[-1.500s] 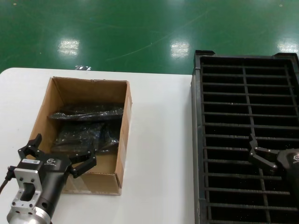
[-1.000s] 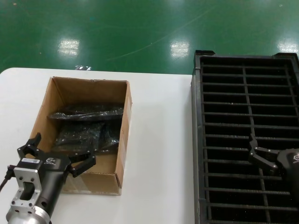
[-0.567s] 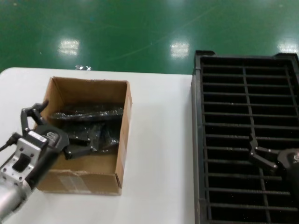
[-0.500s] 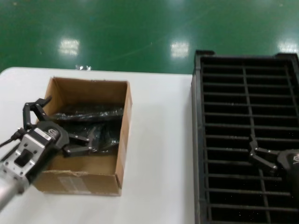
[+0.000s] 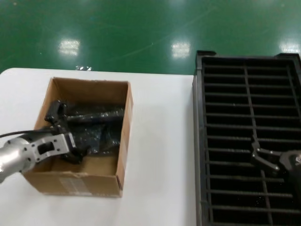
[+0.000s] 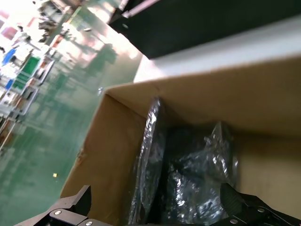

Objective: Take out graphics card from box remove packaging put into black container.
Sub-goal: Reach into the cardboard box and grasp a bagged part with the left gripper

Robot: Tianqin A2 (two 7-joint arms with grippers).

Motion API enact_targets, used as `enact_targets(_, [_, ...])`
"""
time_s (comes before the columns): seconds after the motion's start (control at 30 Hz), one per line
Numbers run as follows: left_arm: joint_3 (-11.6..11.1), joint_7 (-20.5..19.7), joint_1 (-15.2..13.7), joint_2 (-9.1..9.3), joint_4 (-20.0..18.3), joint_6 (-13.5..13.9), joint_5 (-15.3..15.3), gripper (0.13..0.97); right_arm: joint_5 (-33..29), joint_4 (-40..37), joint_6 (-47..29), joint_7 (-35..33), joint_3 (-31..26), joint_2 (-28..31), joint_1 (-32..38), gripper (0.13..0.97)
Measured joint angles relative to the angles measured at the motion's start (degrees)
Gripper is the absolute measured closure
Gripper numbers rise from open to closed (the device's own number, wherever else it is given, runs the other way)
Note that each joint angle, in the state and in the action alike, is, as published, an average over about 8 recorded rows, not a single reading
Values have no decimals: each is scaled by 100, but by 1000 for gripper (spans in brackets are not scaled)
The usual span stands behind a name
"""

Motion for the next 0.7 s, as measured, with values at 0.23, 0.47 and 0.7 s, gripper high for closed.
enact_targets(0.23, [153, 1246, -747, 506, 1127, -18, -61, 150, 0, 0, 0, 0, 0, 0, 0, 129])
enact_targets(0.47, [194, 1929, -1167, 847, 1761, -85, -125, 179, 0, 0, 0, 0, 0, 0, 0, 129])
enact_targets(0.7, [170, 2495, -1412, 1018, 2206, -136, -201, 250, 0, 0, 0, 0, 0, 0, 0, 129])
